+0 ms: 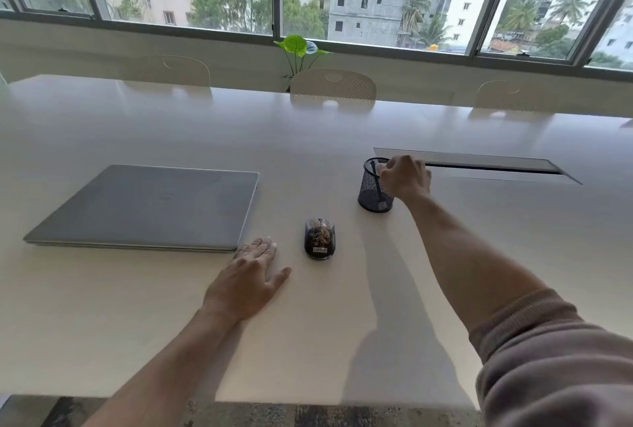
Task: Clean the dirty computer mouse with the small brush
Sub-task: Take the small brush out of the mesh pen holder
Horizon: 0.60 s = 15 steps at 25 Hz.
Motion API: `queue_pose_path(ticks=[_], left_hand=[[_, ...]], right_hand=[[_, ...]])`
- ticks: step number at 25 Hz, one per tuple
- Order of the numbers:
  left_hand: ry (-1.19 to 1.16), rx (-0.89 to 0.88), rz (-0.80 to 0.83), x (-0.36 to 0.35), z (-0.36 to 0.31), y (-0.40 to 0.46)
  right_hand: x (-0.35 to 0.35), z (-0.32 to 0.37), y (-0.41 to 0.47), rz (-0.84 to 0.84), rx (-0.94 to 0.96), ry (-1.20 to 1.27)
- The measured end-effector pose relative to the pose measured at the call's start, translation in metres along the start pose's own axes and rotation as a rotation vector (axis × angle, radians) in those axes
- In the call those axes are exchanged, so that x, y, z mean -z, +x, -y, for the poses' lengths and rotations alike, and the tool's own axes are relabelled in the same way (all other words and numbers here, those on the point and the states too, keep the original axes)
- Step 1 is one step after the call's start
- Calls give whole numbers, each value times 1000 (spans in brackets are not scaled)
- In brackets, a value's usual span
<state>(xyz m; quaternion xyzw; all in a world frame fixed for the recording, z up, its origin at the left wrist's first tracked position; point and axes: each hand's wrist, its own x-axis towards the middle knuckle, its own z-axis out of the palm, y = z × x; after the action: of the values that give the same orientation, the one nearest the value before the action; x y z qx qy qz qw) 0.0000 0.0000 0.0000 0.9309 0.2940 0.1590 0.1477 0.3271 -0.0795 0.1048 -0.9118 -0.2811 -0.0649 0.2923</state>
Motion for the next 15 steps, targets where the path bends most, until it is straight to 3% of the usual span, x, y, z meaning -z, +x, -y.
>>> queue_pose_path(ticks=[5,15], left_hand=[[5,-28,-33,-2,0,3],[-7,-40,-68,1,-3,1]], right_hand=[[-5,-3,17,164,-222,81],[-16,-3,45,297,-275,28]])
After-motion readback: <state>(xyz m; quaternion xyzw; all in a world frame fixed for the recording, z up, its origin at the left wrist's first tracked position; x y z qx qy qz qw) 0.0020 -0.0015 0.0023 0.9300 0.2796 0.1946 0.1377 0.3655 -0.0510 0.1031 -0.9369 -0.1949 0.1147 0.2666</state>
